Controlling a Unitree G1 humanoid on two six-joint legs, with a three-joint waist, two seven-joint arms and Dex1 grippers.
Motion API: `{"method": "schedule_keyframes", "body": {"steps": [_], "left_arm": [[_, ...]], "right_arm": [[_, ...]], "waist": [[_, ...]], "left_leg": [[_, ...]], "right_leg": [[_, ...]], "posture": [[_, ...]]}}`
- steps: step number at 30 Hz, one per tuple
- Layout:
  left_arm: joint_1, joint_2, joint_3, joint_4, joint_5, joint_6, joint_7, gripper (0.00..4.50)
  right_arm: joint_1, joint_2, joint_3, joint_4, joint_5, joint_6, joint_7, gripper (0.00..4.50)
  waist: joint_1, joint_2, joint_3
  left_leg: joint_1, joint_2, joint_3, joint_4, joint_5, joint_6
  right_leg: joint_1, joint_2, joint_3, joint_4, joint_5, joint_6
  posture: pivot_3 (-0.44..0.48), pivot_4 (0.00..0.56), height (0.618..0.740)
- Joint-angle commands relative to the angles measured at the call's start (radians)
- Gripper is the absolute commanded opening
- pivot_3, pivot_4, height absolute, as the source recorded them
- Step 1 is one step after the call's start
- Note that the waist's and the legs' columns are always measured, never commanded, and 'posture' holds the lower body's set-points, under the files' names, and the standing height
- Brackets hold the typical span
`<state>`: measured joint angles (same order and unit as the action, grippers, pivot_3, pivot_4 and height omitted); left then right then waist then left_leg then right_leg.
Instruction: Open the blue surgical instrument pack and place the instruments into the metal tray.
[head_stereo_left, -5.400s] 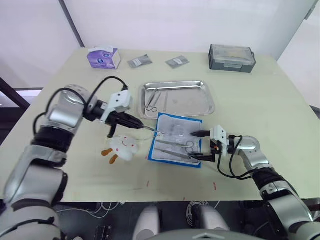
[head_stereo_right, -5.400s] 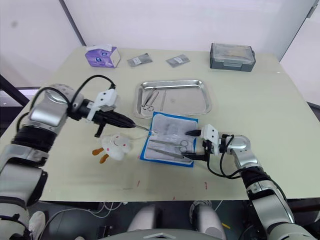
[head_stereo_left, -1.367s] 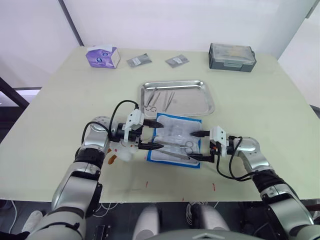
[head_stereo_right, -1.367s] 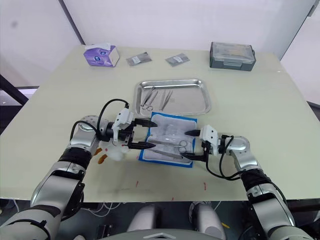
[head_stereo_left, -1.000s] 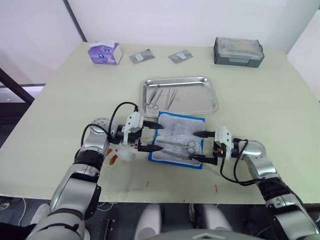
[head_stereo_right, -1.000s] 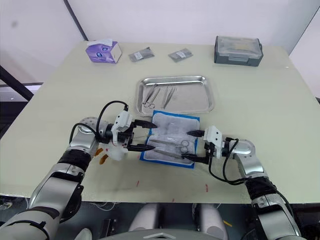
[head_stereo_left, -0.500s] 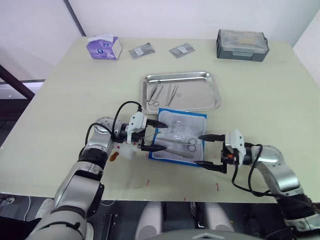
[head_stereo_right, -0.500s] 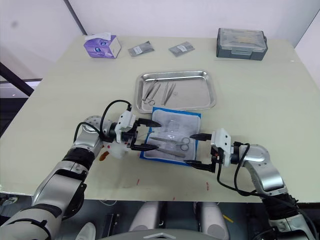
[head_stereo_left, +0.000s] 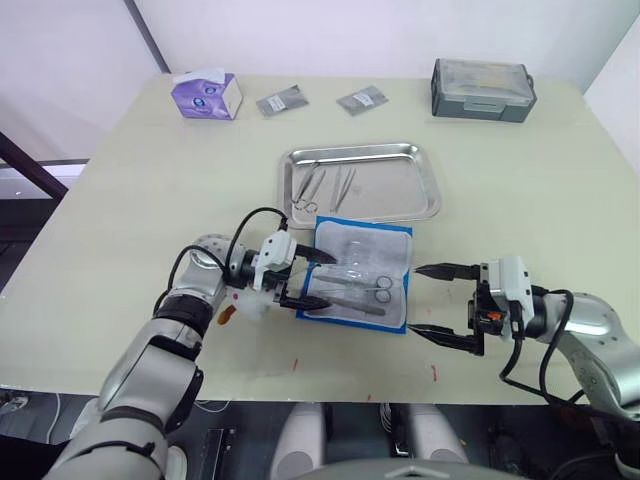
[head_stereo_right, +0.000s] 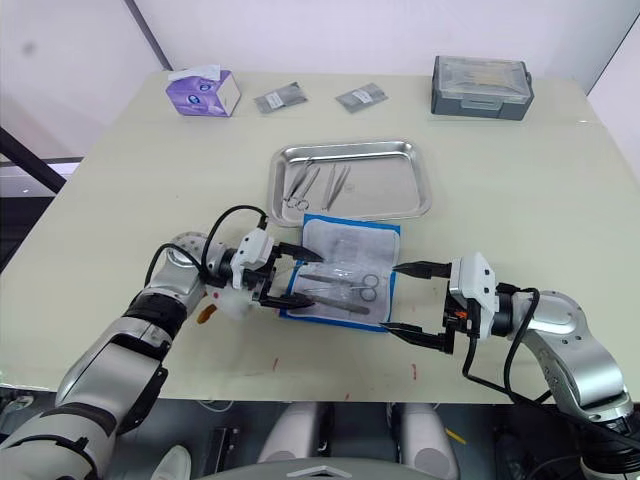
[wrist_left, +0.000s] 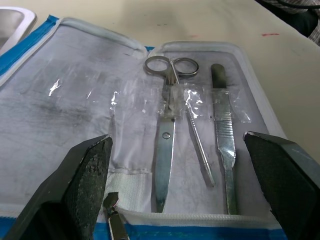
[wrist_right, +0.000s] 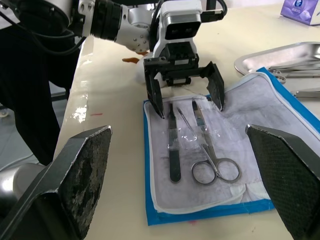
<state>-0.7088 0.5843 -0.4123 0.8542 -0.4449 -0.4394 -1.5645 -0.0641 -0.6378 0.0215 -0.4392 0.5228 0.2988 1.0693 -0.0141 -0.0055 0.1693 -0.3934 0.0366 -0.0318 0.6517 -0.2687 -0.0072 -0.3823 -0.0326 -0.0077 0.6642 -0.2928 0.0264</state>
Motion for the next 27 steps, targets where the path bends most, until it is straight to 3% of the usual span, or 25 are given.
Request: {"method": "schedule_keyframes", "body": {"steps": [1, 13, 21, 27], "left_arm": [[0.072, -0.025, -0.077, 0.051, 0.01, -0.031, -0.05, 4.44], [0.084, -0.101, -0.04, 0.26, 0.152, -0.127, -0.05, 4.44], [0.086, -0.112, -0.015, 0.276, 0.176, -0.132, -0.05, 4.44], [0.082, -0.111, -0.017, 0.275, 0.182, -0.132, -0.05, 4.44]], "right_arm": [[-0.026, -0.005, -0.004, -0.049, 0.022, 0.004, -0.009, 4.5], [-0.106, -0.014, 0.027, -0.087, -0.026, 0.078, -0.105, 4.5], [-0.206, -0.026, 0.14, -0.066, -0.161, 0.233, -0.236, 4.5], [-0.343, 0.059, 0.195, 0.018, -0.181, 0.357, -0.309, 4.5]], "waist": [[0.001, 0.001, -0.001], [0.0, 0.022, -0.024], [-0.001, 0.025, -0.03], [-0.001, 0.025, -0.035]], "left_leg": [[0.0, 0.0, 0.0, 0.0, 0.0, 0.0], [0.012, -0.001, 0.006, -0.001, 0.0, 0.001], [0.013, -0.001, 0.008, -0.001, 0.0, 0.001], [0.013, -0.001, 0.008, -0.001, 0.0, 0.001]], "right_leg": [[0.0, 0.0, 0.0, 0.0, 0.0, 0.0], [0.008, 0.0, 0.006, 0.001, 0.0, 0.001], [0.008, 0.001, 0.009, 0.002, 0.0, 0.001], [0.008, 0.002, 0.01, 0.002, 0.0, 0.001]], "posture": [[0.0, 0.15, 0.734], [0.0, 0.15, 0.734], [0.0, 0.15, 0.734], [0.0, 0.15, 0.734]]}}
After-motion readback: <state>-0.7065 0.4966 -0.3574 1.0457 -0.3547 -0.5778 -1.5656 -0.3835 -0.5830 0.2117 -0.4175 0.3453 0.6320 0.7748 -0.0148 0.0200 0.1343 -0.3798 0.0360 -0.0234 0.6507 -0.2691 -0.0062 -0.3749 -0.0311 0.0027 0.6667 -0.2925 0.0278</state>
